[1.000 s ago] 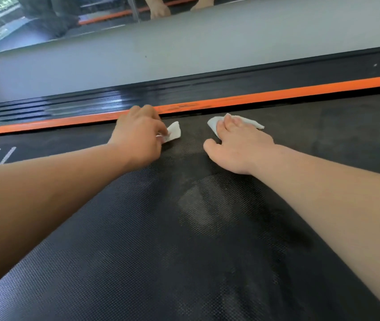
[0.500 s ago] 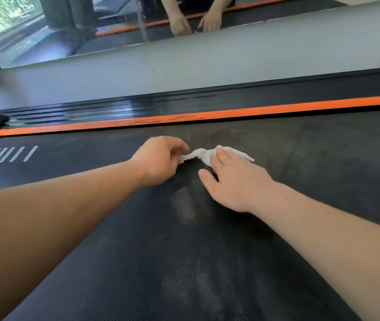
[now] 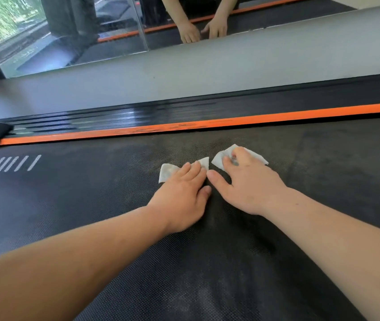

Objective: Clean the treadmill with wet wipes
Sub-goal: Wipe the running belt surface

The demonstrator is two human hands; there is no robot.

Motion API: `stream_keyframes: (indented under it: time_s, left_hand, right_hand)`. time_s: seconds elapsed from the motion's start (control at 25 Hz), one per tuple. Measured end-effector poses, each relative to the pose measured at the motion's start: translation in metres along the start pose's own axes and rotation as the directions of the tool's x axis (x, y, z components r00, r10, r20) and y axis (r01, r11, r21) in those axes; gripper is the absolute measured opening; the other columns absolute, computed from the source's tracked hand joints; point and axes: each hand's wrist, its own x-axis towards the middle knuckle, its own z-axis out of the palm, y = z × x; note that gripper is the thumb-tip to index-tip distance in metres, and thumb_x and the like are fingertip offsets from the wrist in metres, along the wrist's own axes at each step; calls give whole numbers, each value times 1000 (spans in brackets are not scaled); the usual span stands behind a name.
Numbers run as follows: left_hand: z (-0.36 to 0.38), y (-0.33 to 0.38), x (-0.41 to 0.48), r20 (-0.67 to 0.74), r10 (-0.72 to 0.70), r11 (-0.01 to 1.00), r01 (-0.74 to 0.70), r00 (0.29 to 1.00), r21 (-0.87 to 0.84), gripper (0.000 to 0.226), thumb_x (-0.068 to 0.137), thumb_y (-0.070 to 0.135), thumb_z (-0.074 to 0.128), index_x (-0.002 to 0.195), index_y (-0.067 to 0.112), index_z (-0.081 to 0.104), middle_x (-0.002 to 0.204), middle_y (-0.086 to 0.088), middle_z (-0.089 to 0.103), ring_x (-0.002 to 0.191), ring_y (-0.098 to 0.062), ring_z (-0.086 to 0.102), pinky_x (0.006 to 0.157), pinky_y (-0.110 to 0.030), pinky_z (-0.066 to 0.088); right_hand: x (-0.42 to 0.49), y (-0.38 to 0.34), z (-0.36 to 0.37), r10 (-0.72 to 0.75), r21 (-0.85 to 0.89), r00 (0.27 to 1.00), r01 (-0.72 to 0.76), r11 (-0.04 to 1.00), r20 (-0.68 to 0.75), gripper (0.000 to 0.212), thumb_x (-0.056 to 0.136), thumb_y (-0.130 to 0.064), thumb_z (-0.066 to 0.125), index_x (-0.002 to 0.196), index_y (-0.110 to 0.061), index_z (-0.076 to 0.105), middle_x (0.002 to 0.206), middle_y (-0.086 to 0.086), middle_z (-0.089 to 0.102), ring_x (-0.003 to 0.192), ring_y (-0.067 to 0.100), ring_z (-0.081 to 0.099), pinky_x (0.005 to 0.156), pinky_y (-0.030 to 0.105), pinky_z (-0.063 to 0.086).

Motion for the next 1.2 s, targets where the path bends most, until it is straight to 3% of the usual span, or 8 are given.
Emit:
stream_keyframes:
  time_s: [0.16,0.36,0.52,0.68,0.8,0.92,1.08,1.2]
  left_hand:
    - [-7,-30,9,92,40,999,-40,995,-2,55,110,38,26,162,24,16,170,7,6,156,-13,-1,125,-27,-6]
    - [-19,-57,36,-19,-111,988,112,994,102,54,110,35,24,161,21,20,168,-1,18,155,-17,13,125,-37,8]
    - [-15,-42,44,88,109,994,-111,990,20,59,110,35,29,163,22,9,170,6,6,156,-10,2,124,-24,-4]
    - [-25,-59,48,-33,75,997,-74,997,17,57,103,13,42,157,30,33,168,7,21,154,-8,17,122,-19,10]
    - [-37,-60,58,-69,84,984,-72,994,164,59,92,5,49,141,39,55,159,11,36,145,-17,37,113,-41,41]
    - [-43,-66,67,-30,140,974,-133,990,182,51,95,10,54,133,43,61,132,10,49,122,-18,49,98,-41,47]
    - [-39,-73,77,10,218,970,-218,976,109,29,99,21,61,122,34,72,105,7,58,97,-16,58,87,-35,49]
    - [-34,-73,91,-150,104,995,-102,983,22,17,94,20,65,106,24,76,98,4,69,94,-18,64,86,-33,51]
  right_hand:
    - [-9,7,7,-36,13,999,36,999,22,73,98,-71,17,156,-32,36,170,-4,15,156,17,10,120,44,25]
    - [14,17,11,29,-3,998,-29,1000,51,82,93,-71,2,163,-29,15,172,0,1,158,17,-5,128,42,1]
    - [35,14,16,107,-15,992,-106,994,72,88,95,-74,5,164,-21,9,172,4,-3,158,21,-8,128,43,-2]
    - [31,16,14,58,-13,996,-57,998,70,84,97,-72,10,164,-21,10,172,0,-3,158,17,-8,127,40,0]
    - [31,19,4,77,17,993,-79,997,84,71,102,-63,14,163,-27,16,172,-6,1,158,12,-4,125,44,12]
    - [33,14,2,79,3,992,-80,997,96,65,105,-51,20,163,-24,17,172,-4,4,158,14,0,124,43,16]
    - [33,16,3,84,-14,996,-84,996,-5,44,102,-38,24,132,-21,52,142,-4,48,131,20,44,94,43,46]
    - [43,18,-1,169,-40,978,-174,984,-120,27,99,-31,37,101,-22,62,101,0,59,91,25,47,67,33,37]
